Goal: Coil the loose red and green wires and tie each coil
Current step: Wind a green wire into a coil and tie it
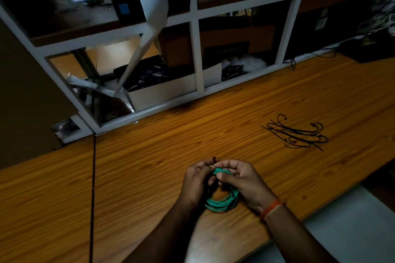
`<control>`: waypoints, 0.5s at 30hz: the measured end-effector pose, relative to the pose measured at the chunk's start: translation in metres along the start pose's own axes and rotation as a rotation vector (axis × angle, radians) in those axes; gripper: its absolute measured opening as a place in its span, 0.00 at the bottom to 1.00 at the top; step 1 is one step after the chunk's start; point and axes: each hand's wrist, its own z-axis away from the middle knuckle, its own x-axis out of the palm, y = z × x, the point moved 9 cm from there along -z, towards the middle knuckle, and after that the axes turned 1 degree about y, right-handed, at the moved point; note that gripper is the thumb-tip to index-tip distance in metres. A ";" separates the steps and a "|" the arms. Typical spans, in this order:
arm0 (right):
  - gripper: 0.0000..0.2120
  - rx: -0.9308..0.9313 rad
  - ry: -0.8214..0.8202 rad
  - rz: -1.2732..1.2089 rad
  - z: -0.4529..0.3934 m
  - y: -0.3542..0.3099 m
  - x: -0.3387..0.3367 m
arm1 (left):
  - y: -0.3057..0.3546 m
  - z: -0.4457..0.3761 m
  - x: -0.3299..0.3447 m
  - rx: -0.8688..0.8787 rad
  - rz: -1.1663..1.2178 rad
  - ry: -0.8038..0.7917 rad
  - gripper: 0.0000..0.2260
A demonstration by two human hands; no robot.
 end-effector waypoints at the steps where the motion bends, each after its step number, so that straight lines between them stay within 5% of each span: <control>1: 0.18 -0.007 -0.015 0.004 0.001 0.000 0.000 | 0.000 -0.001 0.001 0.000 -0.001 -0.015 0.13; 8: 0.25 -0.072 -0.066 -0.031 0.006 -0.005 0.005 | 0.006 -0.001 -0.007 0.101 -0.041 0.086 0.03; 15: 0.26 -0.163 -0.104 0.020 0.020 -0.013 0.008 | 0.004 0.001 -0.006 0.090 0.009 0.072 0.05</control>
